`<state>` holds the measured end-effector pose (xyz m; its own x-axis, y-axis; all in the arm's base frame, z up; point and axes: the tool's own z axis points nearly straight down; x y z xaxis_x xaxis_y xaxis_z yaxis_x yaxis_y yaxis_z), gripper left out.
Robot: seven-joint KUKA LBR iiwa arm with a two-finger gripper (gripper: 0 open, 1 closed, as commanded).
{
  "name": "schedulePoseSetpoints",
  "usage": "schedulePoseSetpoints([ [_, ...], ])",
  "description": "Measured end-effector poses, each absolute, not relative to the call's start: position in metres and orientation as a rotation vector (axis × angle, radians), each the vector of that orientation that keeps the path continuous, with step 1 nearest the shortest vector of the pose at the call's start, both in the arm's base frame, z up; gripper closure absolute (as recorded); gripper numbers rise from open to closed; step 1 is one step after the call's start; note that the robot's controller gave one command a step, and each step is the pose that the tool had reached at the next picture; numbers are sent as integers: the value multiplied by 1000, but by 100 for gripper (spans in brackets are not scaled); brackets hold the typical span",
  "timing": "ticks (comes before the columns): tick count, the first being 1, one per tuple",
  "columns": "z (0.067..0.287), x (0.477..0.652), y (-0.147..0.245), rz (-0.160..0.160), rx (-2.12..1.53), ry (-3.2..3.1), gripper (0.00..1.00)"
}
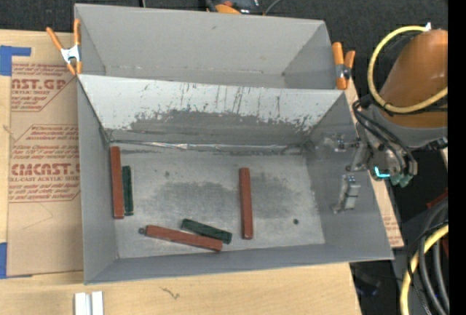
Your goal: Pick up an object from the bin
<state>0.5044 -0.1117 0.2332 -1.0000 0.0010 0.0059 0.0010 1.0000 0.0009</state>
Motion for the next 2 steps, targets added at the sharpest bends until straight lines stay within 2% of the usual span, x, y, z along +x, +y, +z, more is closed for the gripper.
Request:
schedulePoseSetpoints([
  [1, 108, 487, -36, -6, 125, -3131, 0],
  [2, 68, 510, 20, -5, 807, -3036, 0],
])
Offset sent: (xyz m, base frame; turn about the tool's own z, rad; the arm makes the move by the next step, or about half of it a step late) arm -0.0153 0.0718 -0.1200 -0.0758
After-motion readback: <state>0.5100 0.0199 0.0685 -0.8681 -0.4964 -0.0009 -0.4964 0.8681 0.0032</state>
